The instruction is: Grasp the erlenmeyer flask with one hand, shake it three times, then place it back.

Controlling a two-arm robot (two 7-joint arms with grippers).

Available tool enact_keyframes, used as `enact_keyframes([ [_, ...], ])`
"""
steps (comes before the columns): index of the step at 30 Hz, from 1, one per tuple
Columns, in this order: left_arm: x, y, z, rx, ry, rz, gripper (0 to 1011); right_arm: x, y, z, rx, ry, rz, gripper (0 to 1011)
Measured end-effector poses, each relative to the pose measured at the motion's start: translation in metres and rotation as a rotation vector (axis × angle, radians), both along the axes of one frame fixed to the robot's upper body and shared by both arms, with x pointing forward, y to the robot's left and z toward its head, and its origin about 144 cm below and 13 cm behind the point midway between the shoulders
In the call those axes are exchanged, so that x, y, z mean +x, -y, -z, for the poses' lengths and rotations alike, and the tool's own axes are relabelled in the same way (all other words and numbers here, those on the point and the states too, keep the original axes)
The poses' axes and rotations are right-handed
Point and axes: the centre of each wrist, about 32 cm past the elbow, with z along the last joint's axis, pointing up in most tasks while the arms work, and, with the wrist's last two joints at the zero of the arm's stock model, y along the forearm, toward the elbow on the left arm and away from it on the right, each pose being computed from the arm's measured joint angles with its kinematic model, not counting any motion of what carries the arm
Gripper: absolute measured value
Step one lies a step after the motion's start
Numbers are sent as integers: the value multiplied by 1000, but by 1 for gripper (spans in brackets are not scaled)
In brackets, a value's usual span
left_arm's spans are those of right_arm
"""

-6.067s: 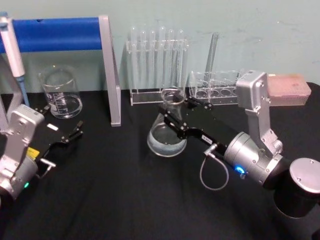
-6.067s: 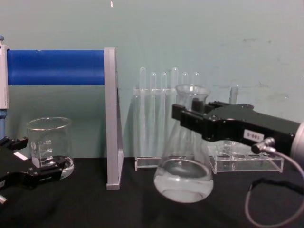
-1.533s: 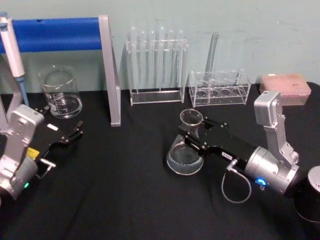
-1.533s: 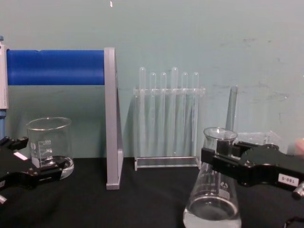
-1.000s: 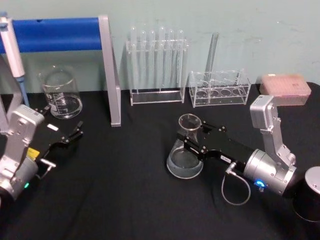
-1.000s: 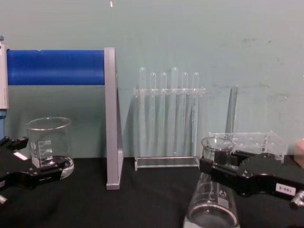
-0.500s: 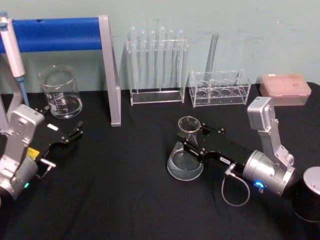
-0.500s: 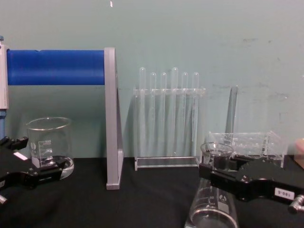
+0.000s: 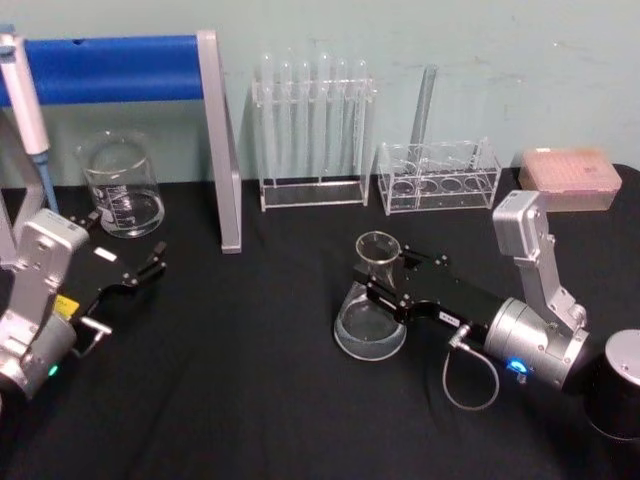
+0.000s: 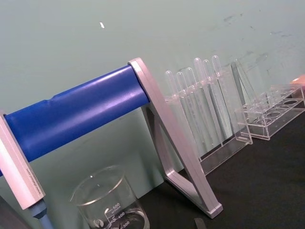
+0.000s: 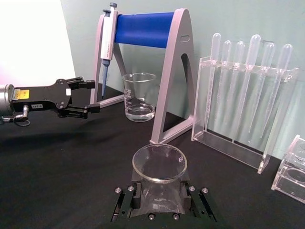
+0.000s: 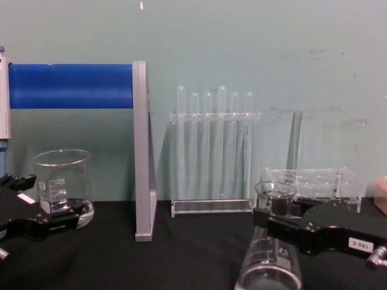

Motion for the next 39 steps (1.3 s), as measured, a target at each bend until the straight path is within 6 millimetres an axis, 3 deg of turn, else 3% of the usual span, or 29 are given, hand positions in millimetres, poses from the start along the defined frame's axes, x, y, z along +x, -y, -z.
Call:
enact_keyframes([
  [31,0,0,0,0,0,0,1001,0,0,0,-3,-5,-3,452],
  [39,0,0,0,0,0,0,1001,0,0,0,-6,-8,-3,702],
])
